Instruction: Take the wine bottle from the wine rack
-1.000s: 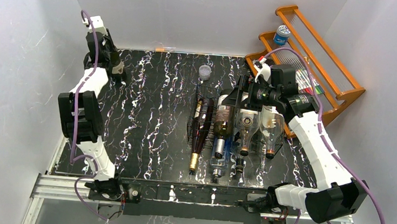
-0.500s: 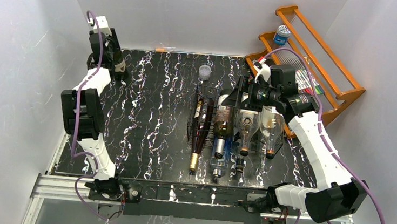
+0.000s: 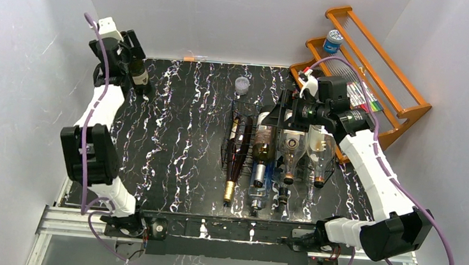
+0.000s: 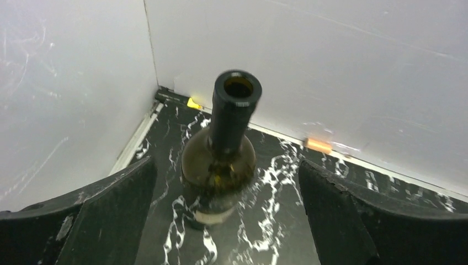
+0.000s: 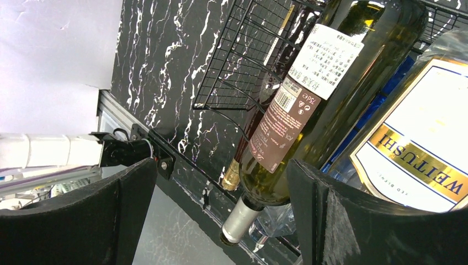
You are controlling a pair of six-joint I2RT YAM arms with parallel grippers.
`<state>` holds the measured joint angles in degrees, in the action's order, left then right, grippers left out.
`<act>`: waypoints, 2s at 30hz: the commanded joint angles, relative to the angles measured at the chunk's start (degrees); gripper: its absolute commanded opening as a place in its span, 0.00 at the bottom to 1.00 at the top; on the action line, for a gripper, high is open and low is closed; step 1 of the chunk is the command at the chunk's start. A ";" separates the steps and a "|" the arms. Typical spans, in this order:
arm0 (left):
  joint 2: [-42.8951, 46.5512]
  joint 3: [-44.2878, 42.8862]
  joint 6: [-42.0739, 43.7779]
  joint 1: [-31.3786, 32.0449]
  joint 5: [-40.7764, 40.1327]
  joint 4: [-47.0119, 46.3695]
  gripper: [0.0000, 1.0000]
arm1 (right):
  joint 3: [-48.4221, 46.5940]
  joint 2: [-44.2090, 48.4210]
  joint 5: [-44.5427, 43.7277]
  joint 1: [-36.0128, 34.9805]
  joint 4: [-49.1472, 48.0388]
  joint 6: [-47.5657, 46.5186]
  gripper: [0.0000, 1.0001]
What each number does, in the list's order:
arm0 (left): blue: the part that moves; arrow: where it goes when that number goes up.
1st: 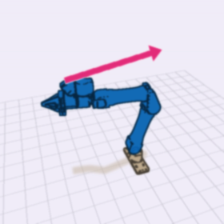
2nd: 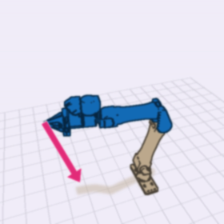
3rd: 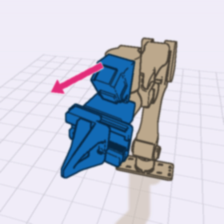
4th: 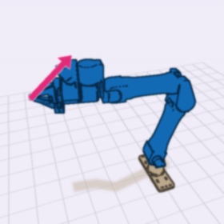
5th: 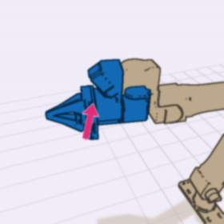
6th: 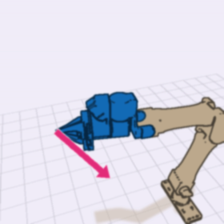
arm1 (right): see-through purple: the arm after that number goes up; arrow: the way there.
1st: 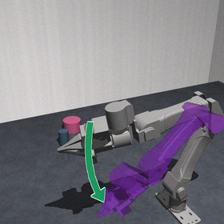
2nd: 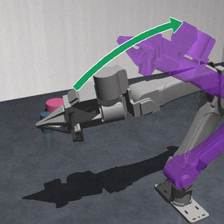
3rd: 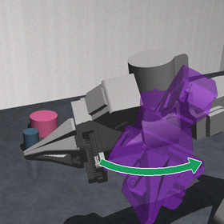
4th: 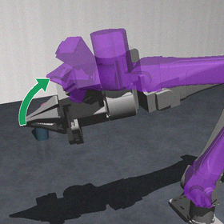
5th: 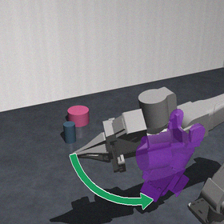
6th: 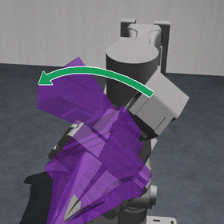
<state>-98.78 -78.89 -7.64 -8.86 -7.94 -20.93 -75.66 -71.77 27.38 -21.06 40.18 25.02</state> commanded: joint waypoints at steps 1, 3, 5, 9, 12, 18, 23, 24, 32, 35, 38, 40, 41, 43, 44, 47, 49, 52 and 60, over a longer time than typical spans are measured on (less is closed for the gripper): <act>10.27 4.83 -6.90 0.06 1.93 7.77 0.98 | -0.49 -0.89 0.34 0.06 -0.72 -1.38 0.97; 14.75 9.14 -9.18 0.07 5.04 7.96 0.98 | 0.13 -1.27 0.29 0.10 0.15 -1.18 0.97; 19.57 13.27 -10.69 0.06 9.18 7.11 0.98 | 0.30 -1.92 -1.04 -0.44 1.80 -0.79 0.96; 26.73 21.68 -15.85 0.40 18.59 4.09 0.98 | 1.10 -2.90 -6.91 -2.14 3.94 1.61 0.94; 29.18 24.62 -15.49 4.28 23.22 1.60 0.98 | -0.31 -3.87 -12.46 -3.28 5.76 3.82 0.91; 31.94 28.96 -5.93 14.32 25.44 0.67 0.98 | -7.09 -7.99 -27.20 -10.18 11.13 9.61 0.91; 34.90 31.63 -2.58 18.16 22.92 3.23 0.98 | -12.42 -12.77 -38.52 -15.54 17.22 14.97 0.98; 35.50 31.05 -0.66 19.86 21.25 4.87 0.98 | -13.54 -13.87 -40.00 -16.44 18.20 15.64 0.98; 39.62 29.66 4.79 27.54 11.15 10.25 0.98 | -21.10 -21.73 -53.59 -22.34 26.33 22.00 0.98; 40.72 29.38 5.28 28.85 8.24 11.39 0.98 | -22.31 -23.84 -57.47 -23.74 28.15 23.37 0.96; 41.71 29.38 6.48 29.73 7.02 11.78 0.98 | -22.61 -25.50 -60.07 -24.06 28.52 23.46 0.95; 42.08 29.34 6.69 30.23 6.40 11.93 0.98 | -22.86 -26.68 -60.51 -24.18 28.36 24.70 0.94; 42.20 29.29 7.08 30.48 6.29 11.94 0.98 | -22.97 -27.20 -60.82 -24.27 28.41 25.20 0.94; 42.41 29.34 7.30 31.10 6.00 11.96 0.98 | -23.02 -27.72 -61.23 -24.45 28.27 26.03 0.93; 42.52 29.48 7.49 31.47 5.58 11.92 0.98 | -23.04 -29.39 -61.35 -24.47 28.24 26.55 0.92; 42.75 29.77 8.19 32.66 4.63 11.79 0.98 | -22.71 -31.11 -62.27 -24.68 28.48 28.37 0.90; 43.09 29.88 8.67 33.36 4.16 11.70 0.98 | -22.64 -31.97 -62.31 -24.80 29.11 30.08 0.90; 43.41 30.01 9.24 34.17 3.44 11.70 0.98 | -22.03 -32.91 -62.27 -25.11 29.16 31.26 0.90; 43.94 30.20 10.17 35.46 1.94 11.66 0.98 | -21.11 -32.06 -61.99 -25.35 26.71 32.11 0.77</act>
<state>-56.53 -47.53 1.41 26.00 -4.36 -8.62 -96.57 -103.63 -33.69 -46.30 67.20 53.60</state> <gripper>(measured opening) 0.982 0.847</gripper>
